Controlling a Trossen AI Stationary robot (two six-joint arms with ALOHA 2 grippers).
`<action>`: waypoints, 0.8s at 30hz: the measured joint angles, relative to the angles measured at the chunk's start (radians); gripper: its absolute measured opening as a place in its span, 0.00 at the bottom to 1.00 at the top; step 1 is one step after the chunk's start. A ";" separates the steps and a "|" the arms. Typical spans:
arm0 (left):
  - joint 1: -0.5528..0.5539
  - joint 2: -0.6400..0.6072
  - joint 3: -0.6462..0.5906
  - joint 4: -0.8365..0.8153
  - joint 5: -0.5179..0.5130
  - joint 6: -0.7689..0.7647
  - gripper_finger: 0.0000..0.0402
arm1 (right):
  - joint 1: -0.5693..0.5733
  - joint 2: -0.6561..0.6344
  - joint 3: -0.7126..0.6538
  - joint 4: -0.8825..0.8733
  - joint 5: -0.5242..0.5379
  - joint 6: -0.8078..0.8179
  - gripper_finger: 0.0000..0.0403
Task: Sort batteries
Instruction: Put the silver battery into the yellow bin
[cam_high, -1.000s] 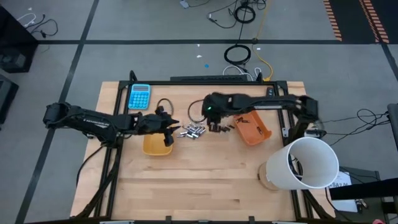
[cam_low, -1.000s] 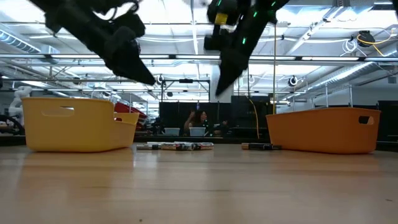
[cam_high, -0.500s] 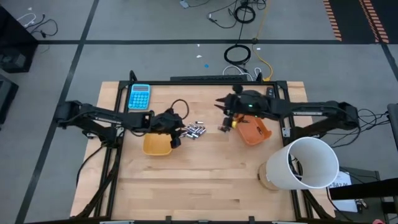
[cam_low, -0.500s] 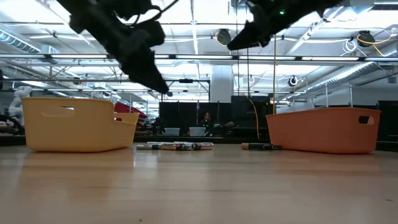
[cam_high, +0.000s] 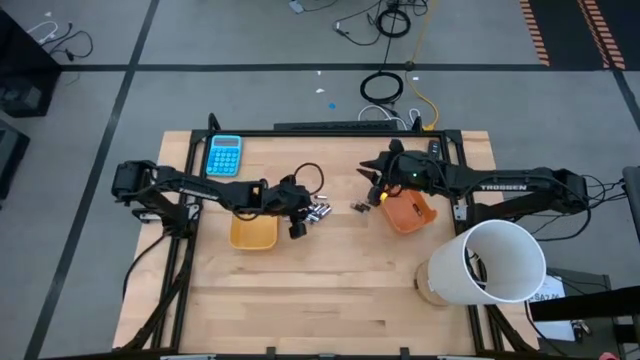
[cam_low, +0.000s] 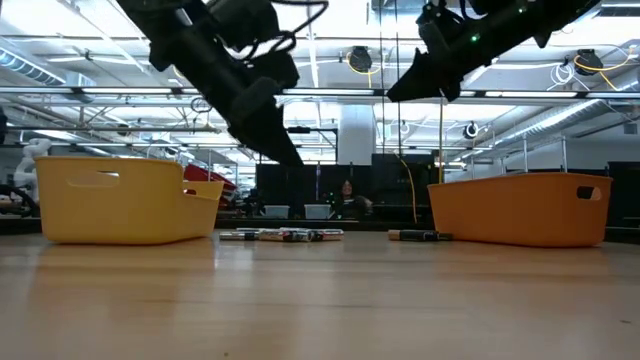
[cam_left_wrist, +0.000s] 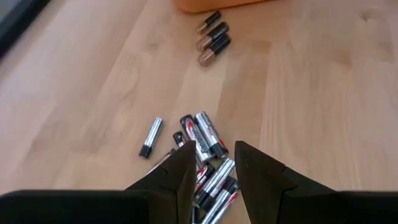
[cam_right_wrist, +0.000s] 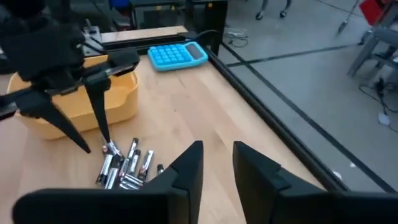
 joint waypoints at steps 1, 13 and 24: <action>0.000 0.011 0.000 0.003 0.000 -0.032 0.30 | 0.005 -0.012 0.000 -0.027 0.000 0.000 0.16; -0.101 0.045 -0.001 -0.127 0.035 -0.050 0.30 | 0.137 -0.250 0.000 -0.168 0.074 -0.006 0.05; -0.090 0.080 -0.001 -0.183 0.011 -0.046 0.30 | 0.205 -0.285 0.000 -0.191 0.108 -0.026 0.05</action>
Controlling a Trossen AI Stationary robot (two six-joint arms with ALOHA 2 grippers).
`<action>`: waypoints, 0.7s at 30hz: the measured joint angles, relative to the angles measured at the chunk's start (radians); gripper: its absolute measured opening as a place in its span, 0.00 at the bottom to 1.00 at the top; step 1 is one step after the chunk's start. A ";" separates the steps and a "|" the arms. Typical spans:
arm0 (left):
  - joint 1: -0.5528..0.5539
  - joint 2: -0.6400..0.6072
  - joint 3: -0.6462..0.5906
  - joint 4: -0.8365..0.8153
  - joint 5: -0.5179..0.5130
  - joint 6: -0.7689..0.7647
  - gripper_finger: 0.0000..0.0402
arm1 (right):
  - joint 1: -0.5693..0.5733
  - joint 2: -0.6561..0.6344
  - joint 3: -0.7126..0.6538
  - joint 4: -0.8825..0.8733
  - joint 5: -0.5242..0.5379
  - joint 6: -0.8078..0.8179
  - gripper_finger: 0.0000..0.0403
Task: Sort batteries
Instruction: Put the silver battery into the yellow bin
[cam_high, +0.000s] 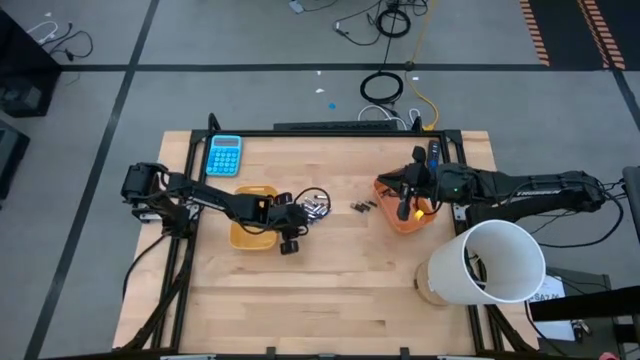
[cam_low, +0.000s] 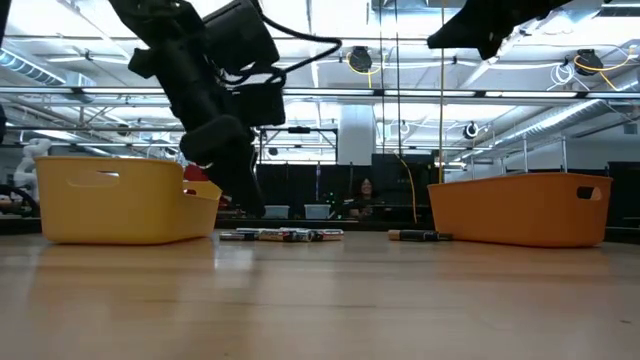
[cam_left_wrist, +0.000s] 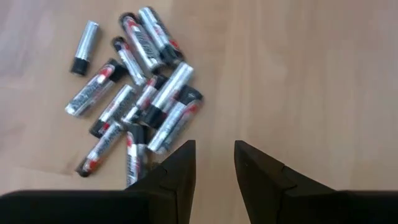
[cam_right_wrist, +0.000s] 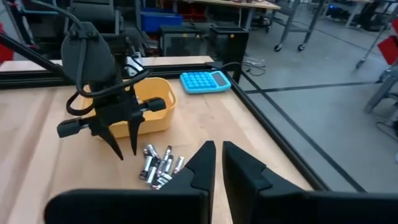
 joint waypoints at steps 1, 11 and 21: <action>0.006 0.004 0.001 0.005 -0.004 0.002 0.30 | 0.000 0.000 0.000 0.000 0.008 -0.006 0.05; 0.036 0.048 0.076 -0.077 -0.006 0.147 0.30 | 0.000 0.000 0.000 -0.001 0.019 -0.028 0.05; 0.056 0.121 0.111 -0.081 0.021 0.214 0.30 | 0.000 0.000 0.000 0.000 0.019 -0.037 0.05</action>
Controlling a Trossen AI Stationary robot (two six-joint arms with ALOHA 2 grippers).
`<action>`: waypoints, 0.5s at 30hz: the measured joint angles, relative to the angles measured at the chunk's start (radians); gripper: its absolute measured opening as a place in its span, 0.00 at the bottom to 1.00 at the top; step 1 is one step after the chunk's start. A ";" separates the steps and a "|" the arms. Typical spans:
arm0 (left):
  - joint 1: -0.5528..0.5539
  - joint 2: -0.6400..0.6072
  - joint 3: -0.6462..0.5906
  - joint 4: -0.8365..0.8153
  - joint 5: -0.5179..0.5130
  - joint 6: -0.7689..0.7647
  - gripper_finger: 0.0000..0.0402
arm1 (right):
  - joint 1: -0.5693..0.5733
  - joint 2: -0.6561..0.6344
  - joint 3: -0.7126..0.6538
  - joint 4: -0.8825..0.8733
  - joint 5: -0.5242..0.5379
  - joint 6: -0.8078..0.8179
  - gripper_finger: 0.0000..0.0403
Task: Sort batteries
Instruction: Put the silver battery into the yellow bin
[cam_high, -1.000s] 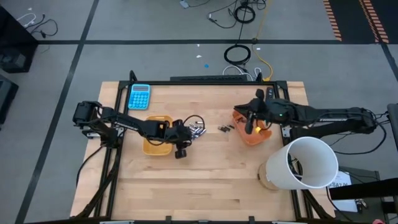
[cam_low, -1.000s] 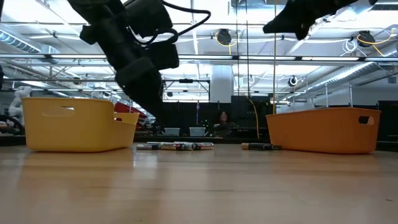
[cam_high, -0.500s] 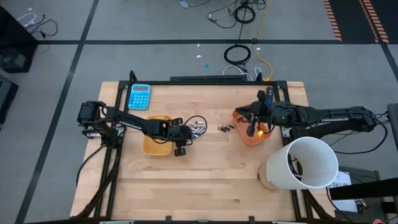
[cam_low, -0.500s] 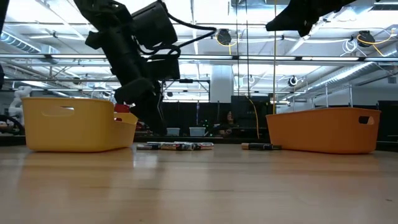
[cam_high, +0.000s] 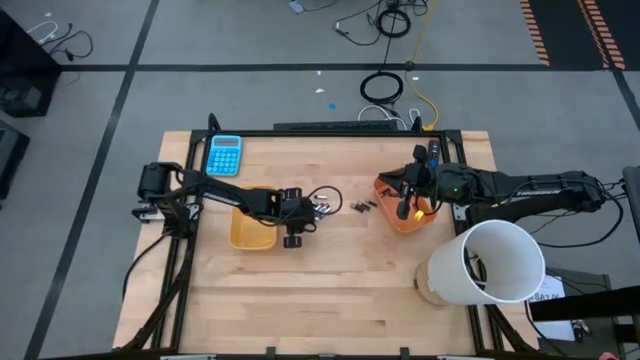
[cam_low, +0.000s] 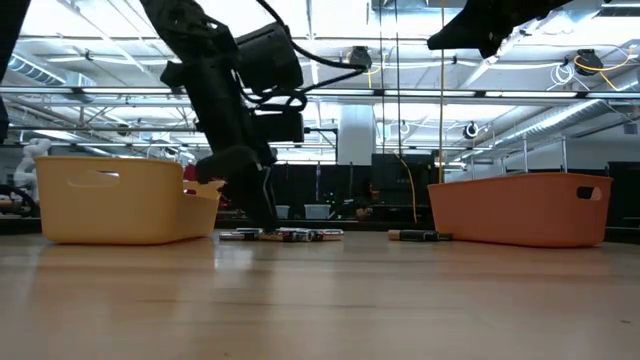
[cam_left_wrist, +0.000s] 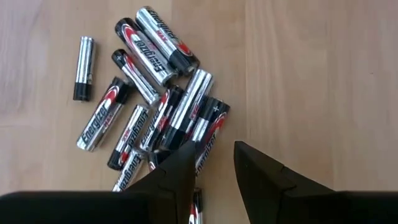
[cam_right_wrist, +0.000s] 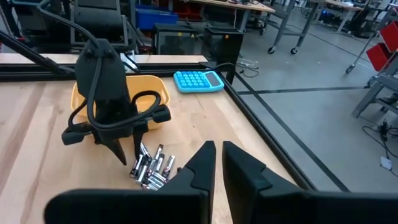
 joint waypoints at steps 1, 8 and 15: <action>0.001 0.005 0.000 0.003 0.000 0.008 0.30 | 0.000 0.000 0.000 -0.001 0.000 -0.002 0.05; 0.003 0.032 0.000 0.012 -0.002 0.025 0.30 | 0.000 0.000 0.000 0.000 0.000 -0.006 0.05; 0.001 0.033 0.000 0.012 0.014 0.022 0.30 | 0.000 0.000 0.000 -0.001 0.000 -0.004 0.05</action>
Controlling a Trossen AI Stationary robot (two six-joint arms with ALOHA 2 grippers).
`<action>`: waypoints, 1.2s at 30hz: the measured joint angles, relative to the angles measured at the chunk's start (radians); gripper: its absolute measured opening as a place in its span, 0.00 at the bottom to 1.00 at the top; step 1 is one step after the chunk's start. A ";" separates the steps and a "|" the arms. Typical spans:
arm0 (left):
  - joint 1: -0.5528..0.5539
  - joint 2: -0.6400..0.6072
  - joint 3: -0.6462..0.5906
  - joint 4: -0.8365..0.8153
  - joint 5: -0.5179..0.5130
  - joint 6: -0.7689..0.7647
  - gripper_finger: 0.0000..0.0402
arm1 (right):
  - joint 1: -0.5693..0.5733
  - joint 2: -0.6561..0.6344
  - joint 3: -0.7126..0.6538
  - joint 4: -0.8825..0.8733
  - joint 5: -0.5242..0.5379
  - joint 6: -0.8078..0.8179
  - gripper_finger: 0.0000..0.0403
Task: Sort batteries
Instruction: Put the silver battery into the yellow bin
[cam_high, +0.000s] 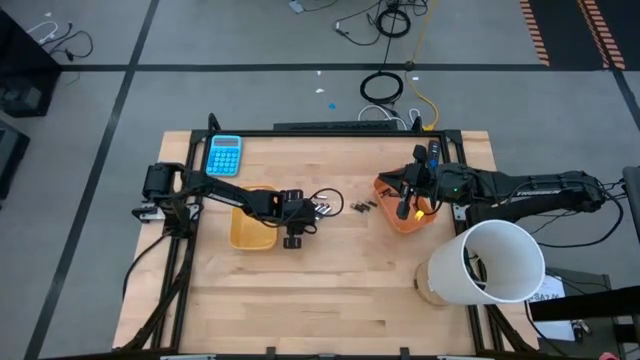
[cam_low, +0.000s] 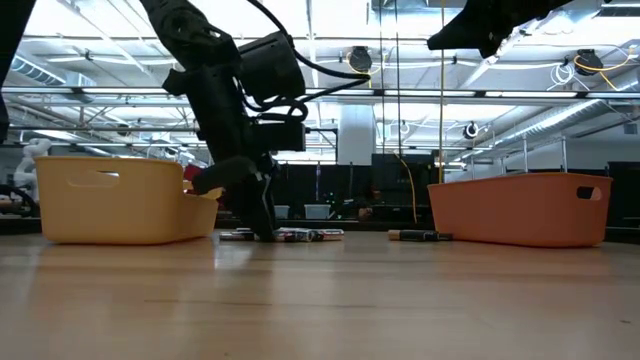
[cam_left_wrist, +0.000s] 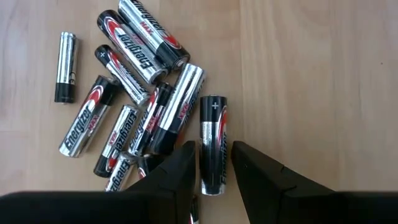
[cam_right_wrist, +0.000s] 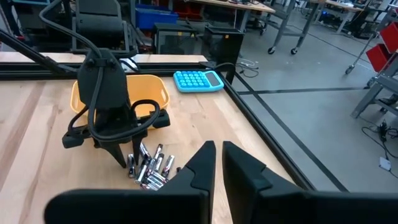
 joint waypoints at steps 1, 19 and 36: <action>0.000 0.000 0.000 0.000 0.000 -0.004 0.30 | 0.000 0.000 0.000 0.000 0.000 0.000 0.05; 0.000 0.041 0.003 0.058 0.030 -0.004 0.11 | 0.000 0.000 0.000 -0.005 -0.001 0.002 0.05; -0.033 -0.074 0.165 -0.252 0.002 -0.014 0.11 | 0.000 0.000 0.000 -0.032 0.000 0.014 0.05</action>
